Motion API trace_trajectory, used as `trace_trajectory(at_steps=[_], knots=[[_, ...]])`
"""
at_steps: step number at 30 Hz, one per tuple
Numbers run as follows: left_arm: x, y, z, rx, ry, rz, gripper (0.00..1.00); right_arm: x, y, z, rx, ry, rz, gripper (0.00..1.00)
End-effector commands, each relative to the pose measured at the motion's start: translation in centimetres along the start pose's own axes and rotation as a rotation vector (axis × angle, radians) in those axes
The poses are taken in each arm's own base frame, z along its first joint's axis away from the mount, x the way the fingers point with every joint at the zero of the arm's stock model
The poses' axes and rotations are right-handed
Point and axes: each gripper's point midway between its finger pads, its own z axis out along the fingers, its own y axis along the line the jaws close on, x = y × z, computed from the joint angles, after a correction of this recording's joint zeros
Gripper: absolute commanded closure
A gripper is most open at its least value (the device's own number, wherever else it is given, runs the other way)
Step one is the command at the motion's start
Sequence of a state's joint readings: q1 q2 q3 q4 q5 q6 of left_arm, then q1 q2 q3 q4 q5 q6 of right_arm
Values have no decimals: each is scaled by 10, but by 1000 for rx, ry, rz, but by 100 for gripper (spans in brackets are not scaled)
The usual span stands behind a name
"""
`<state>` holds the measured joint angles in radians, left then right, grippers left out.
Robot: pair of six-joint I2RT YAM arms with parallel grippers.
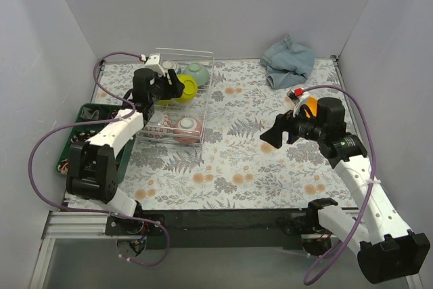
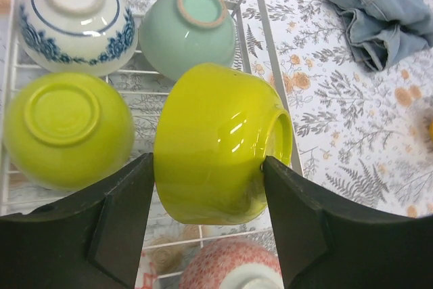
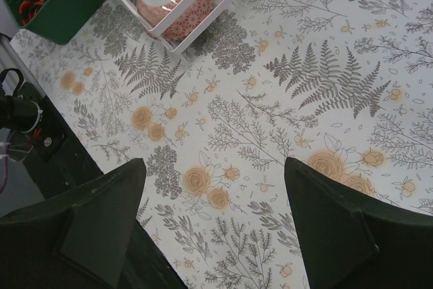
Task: Unload the bowls from the dish rack
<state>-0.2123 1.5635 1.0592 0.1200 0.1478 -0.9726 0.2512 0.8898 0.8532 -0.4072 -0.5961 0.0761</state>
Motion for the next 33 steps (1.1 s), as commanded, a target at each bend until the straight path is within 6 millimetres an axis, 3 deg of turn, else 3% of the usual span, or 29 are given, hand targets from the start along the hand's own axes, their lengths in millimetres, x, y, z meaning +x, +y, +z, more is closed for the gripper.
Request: trace_trajectory(at_steps=[1, 8, 16, 17, 20, 21, 23, 24, 33], knots=[[-48, -31, -37, 91, -82, 297, 87, -20, 16, 3, -87, -27, -54, 9], [-44, -88, -85, 191, -108, 641, 90, -34, 29, 13, -161, -7, -89, 9], [-27, -136, -136, 334, -149, 855, 89, -54, 53, 35, -282, 25, -145, 8], [-20, -134, -140, 342, -128, 872, 89, -65, 58, 36, -302, 9, -191, 8], [-1, -133, -151, 380, -85, 960, 89, -68, 67, 48, -371, 48, -216, 8], [2, -133, -154, 386, -82, 996, 89, -82, 72, 48, -392, 31, -239, 8], [13, -141, -166, 424, -82, 1034, 89, -80, 77, 59, -446, 63, -243, 8], [16, -143, -170, 436, -83, 1046, 89, -91, 83, 58, -463, 47, -270, 8], [41, -151, -199, 505, -95, 1192, 94, -77, 107, 86, -637, 144, -296, 8]])
